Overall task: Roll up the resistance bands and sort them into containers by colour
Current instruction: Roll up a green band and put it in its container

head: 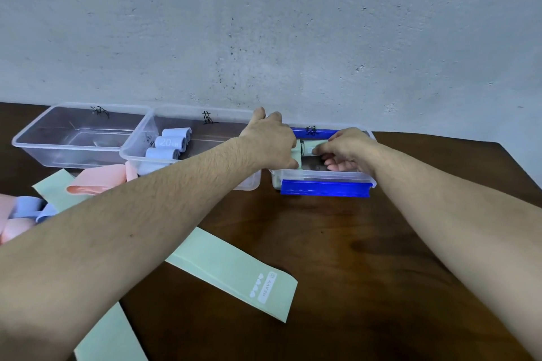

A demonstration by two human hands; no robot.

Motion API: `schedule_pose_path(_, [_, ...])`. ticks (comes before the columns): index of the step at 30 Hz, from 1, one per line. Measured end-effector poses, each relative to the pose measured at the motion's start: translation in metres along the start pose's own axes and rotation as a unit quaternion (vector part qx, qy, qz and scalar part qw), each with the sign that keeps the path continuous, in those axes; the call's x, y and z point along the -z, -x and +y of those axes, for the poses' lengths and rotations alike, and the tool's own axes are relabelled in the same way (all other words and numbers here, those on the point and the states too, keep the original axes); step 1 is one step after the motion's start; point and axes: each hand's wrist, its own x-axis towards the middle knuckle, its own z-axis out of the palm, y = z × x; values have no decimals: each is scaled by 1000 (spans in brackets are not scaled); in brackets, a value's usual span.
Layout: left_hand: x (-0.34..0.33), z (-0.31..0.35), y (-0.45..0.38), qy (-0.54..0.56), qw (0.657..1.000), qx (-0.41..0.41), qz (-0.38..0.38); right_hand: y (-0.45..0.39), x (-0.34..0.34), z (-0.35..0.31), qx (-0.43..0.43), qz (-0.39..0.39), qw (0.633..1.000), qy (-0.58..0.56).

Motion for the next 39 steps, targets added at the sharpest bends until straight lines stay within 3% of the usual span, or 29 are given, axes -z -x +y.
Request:
schedule_pose_path(18, [-2,-3,1,2,1000,6,20,3,1,-2,3,-6,998,68])
schedule_pose_path(25, [7,-2,12,67,993,14,97,29,13,-9,50,44,984,165])
schedule_pose_path(31, [15,0,37,142,976,27,163,62,17,-10,118,78,982,127])
schedule_pose_path(39, [8,2,110,194,955,17,226,133,-28,-12,185,15,976,113])
